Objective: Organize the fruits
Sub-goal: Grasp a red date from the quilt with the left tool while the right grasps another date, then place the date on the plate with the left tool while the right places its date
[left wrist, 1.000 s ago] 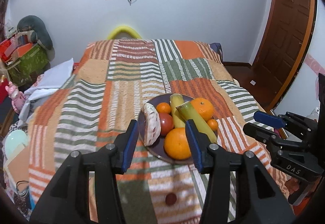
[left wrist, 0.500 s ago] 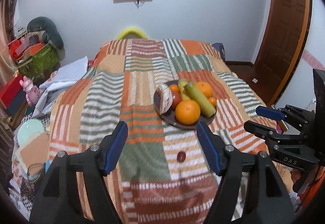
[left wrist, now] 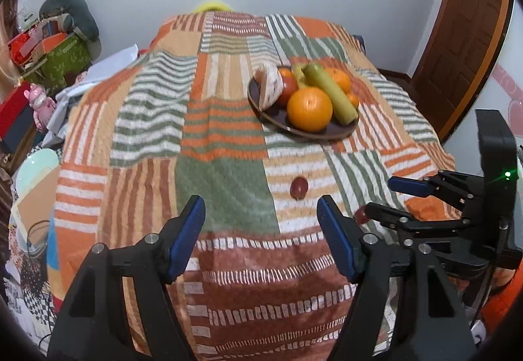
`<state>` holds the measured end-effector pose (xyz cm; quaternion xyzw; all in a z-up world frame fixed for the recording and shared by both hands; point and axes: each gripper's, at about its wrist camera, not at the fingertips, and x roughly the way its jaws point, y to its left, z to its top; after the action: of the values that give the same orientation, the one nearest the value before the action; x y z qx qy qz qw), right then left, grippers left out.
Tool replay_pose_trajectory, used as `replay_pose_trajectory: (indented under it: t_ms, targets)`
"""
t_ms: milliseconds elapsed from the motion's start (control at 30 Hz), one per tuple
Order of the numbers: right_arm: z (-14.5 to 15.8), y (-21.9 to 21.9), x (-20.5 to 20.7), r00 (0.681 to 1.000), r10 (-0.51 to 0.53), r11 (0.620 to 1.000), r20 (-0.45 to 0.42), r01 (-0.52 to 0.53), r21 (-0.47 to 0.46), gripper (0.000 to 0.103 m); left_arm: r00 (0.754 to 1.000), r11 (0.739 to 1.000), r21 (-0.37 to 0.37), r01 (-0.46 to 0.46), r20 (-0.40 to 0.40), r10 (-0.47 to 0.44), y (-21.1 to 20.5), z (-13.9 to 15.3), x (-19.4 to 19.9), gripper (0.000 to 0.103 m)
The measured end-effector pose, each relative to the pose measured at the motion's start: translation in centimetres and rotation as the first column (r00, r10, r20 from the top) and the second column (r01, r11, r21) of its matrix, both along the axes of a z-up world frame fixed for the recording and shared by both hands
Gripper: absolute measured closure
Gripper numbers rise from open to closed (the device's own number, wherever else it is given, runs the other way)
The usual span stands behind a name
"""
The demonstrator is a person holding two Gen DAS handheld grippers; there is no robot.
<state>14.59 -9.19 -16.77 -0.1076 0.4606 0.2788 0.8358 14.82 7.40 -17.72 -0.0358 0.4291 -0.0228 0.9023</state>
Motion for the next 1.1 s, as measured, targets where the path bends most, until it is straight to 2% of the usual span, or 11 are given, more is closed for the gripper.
replay_pose_trajectory:
  t_ms: [200,267,333,400,700,833,1033,1100]
  targets:
    - [-1.9,0.5,0.0,0.996,0.025,1.0,-0.082,-0.025,0.005,0.057,0.999,1.0,-0.022,0.013,-0.045,-0.014,-0.1,-2.1,0.5,0.034]
    - [-2.0,0.5,0.0,0.996,0.03,1.0,-0.085,-0.029,0.01,0.062,0.998,0.999,-0.032,0.023,-0.057,-0.025,-0.2,-2.7,0.7,0.04]
    - [-1.9,0.4,-0.1,0.996,0.036,0.999,-0.08,-0.036,0.008,0.072,0.996,0.998,-0.043,0.039,-0.073,-0.042,-0.4,-3.2,1.0,0.047]
    - [-1.8,0.2,0.0,0.995,0.049,0.999,-0.088,-0.047,0.018,0.076,0.995,0.997,-0.052,0.051,-0.085,-0.055,-0.6,-3.6,1.5,0.051]
    - [-0.4,-0.9,1.2,0.999,0.023,0.999,-0.05,-0.021,0.049,0.076,0.987,0.991,-0.076,0.108,-0.108,-0.116,-2.6,-5.1,4.7,0.061]
    - [0.1,-1.7,2.3,0.999,-0.004,0.998,-0.034,0.006,0.065,0.076,0.983,0.989,-0.09,0.121,-0.13,-0.132,-3.0,-5.9,6.4,0.071]
    - [0.4,-2.6,3.6,0.999,-0.036,0.997,-0.02,0.037,0.069,0.076,0.977,0.986,-0.071,0.148,-0.142,-0.157,-3.2,-7.1,7.7,0.074]
    - [0.6,-2.8,4.0,0.999,-0.042,0.997,-0.008,0.042,0.067,0.076,0.978,0.986,-0.062,0.153,-0.136,-0.16,-3.0,-7.1,7.7,0.079]
